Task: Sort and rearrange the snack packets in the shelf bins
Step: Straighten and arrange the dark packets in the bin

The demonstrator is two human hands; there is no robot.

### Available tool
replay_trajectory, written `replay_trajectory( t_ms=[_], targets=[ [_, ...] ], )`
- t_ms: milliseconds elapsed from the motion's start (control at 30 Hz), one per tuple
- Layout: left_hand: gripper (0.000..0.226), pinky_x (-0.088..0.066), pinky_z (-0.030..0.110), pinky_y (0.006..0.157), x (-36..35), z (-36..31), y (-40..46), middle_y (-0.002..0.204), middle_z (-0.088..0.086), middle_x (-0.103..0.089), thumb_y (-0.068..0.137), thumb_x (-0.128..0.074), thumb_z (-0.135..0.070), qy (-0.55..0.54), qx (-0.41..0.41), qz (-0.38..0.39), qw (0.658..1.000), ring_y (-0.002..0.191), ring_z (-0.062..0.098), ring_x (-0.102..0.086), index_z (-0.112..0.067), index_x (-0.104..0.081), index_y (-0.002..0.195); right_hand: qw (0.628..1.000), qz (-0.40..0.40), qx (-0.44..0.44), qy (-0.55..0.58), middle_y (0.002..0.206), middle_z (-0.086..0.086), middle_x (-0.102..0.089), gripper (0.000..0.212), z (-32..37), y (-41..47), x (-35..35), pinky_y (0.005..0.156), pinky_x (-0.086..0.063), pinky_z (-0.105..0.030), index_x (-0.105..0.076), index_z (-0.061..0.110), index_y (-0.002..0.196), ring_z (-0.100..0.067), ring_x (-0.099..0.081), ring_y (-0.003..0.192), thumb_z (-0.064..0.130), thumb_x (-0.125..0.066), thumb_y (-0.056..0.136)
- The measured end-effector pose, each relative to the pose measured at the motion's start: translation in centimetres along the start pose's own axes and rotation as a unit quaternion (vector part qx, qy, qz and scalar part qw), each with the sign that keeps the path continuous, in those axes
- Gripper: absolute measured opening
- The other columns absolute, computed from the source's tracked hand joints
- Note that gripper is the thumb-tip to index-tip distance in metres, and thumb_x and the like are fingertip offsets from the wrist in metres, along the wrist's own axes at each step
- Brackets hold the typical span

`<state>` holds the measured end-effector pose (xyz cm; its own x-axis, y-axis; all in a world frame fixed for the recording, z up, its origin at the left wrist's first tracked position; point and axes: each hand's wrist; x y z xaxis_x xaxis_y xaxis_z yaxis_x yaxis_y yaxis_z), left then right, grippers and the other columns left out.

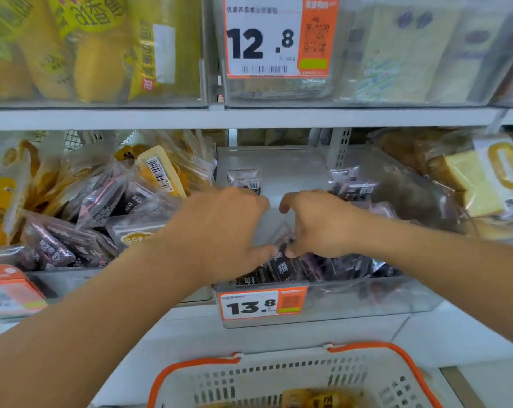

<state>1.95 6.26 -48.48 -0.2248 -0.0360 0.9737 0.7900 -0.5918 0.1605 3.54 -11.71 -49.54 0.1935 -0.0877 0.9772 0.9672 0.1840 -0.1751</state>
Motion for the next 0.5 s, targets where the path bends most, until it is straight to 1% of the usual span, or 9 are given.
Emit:
replay_trajectory(
  t_ms=[67, 133, 167, 233, 300, 333, 400, 433, 500],
  targets=[
    [0.074, -0.054, 0.038, 0.081, -0.4, -0.2, 1.2, 0.113, -0.003, -0.062, 0.073, -0.064, -0.075, -0.052, 0.04, 0.051, 0.997, 0.1, 0.02, -0.059, -0.025, -0.047, 0.124, 0.976, -0.007, -0.025, 0.216, 0.09, -0.005, -0.06, 0.061, -0.5, 0.2, -0.3, 0.075, -0.056, -0.035, -0.057, 0.012, 0.125, -0.025, -0.063, 0.084, 0.01, -0.088, 0.072],
    [0.088, -0.053, 0.04, 0.084, -1.0, 0.0, 2.3, 0.117, -0.002, -0.061, 0.066, -0.075, -0.071, -0.089, 0.062, 0.095, 0.99, 0.103, 0.022, -0.059, -0.022, -0.042, 0.131, 0.904, -0.004, -0.016, 0.427, 0.077, -0.008, -0.062, 0.052, -1.7, -0.1, 0.3, 0.075, -0.062, -0.041, -0.062, 0.008, 0.118, -0.024, -0.068, 0.074, -0.009, -0.082, 0.073],
    [0.085, -0.053, 0.038, 0.084, -1.2, 0.2, 2.8, 0.115, -0.002, -0.062, 0.066, -0.08, -0.064, -0.13, 0.071, 0.096, 0.984, 0.101, 0.021, -0.06, -0.02, -0.045, 0.129, 0.87, -0.029, 0.005, 0.492, 0.071, -0.007, -0.063, 0.048, -2.3, -0.4, 0.6, 0.073, -0.063, -0.039, -0.064, 0.007, 0.114, -0.022, -0.068, 0.07, -0.012, -0.08, 0.073],
    [0.063, -0.052, 0.03, 0.079, -0.8, 0.7, 3.6, 0.099, -0.001, -0.066, 0.065, -0.089, -0.046, -0.253, 0.093, 0.056, 0.962, 0.089, 0.018, -0.061, -0.017, -0.057, 0.11, 0.832, -0.091, 0.056, 0.545, 0.069, -0.004, -0.065, 0.042, -3.1, -0.9, 1.0, 0.063, -0.061, -0.033, -0.067, 0.008, 0.111, -0.016, -0.067, 0.066, -0.008, -0.081, 0.075],
    [0.033, -0.047, 0.023, 0.068, -0.1, 1.7, 4.2, 0.083, 0.0, -0.067, 0.068, -0.091, -0.026, -0.292, 0.1, -0.022, 0.951, 0.074, 0.014, -0.06, -0.02, -0.064, 0.086, 0.842, -0.113, 0.069, 0.524, 0.074, -0.004, -0.07, 0.04, -3.6, -0.6, 0.9, 0.07, -0.063, -0.04, -0.066, 0.011, 0.112, -0.018, -0.069, 0.07, -0.002, -0.081, 0.078],
    [0.025, -0.048, 0.022, 0.066, 0.2, 2.1, 4.5, 0.08, 0.0, -0.067, 0.072, -0.088, -0.017, -0.258, 0.107, -0.059, 0.958, 0.072, 0.014, -0.062, -0.022, -0.065, 0.079, 0.87, -0.112, 0.057, 0.477, 0.08, -0.006, -0.073, 0.04, -3.9, -0.1, 0.8, 0.076, -0.063, -0.046, -0.065, 0.011, 0.116, -0.021, -0.07, 0.075, 0.003, -0.082, 0.08],
    [0.024, -0.055, 0.032, 0.072, 0.7, 2.8, 5.4, 0.084, 0.001, -0.067, 0.078, -0.076, -0.004, -0.14, 0.112, -0.116, 0.977, 0.079, 0.022, -0.065, -0.026, -0.067, 0.077, 0.959, -0.088, 0.013, 0.268, 0.098, -0.016, -0.074, 0.047, -3.8, 1.1, 0.8, 0.086, -0.059, -0.048, -0.065, 0.003, 0.122, -0.029, -0.071, 0.089, 0.024, -0.082, 0.083],
    [0.024, -0.055, 0.037, 0.073, 0.8, 2.8, 5.8, 0.087, 0.003, -0.067, 0.08, -0.071, -0.002, -0.086, 0.112, -0.123, 0.982, 0.082, 0.027, -0.065, -0.025, -0.068, 0.078, 0.987, -0.067, 0.001, 0.149, 0.106, -0.019, -0.072, 0.053, -3.2, 1.5, 0.9, 0.089, -0.057, -0.045, -0.068, 0.0, 0.118, -0.031, -0.07, 0.096, 0.037, -0.08, 0.083],
    [0.02, -0.051, 0.037, 0.069, 0.5, 2.4, 6.6, 0.094, 0.005, -0.067, 0.082, -0.067, -0.003, 0.017, 0.116, -0.112, 0.987, 0.087, 0.031, -0.065, -0.023, -0.071, 0.085, 1.0, -0.013, 0.026, 0.008, 0.114, -0.015, -0.071, 0.061, -1.0, 1.9, 0.5, 0.089, -0.055, -0.037, -0.072, 0.002, 0.112, -0.03, -0.066, 0.103, 0.054, -0.075, 0.081]
  ],
)
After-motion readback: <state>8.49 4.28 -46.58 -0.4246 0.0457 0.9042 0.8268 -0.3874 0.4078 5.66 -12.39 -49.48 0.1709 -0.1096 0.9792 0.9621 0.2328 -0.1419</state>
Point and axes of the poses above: each hand's wrist, its own y-axis towards the middle knuckle, its own x-axis out of the back of the hand, z = x × y
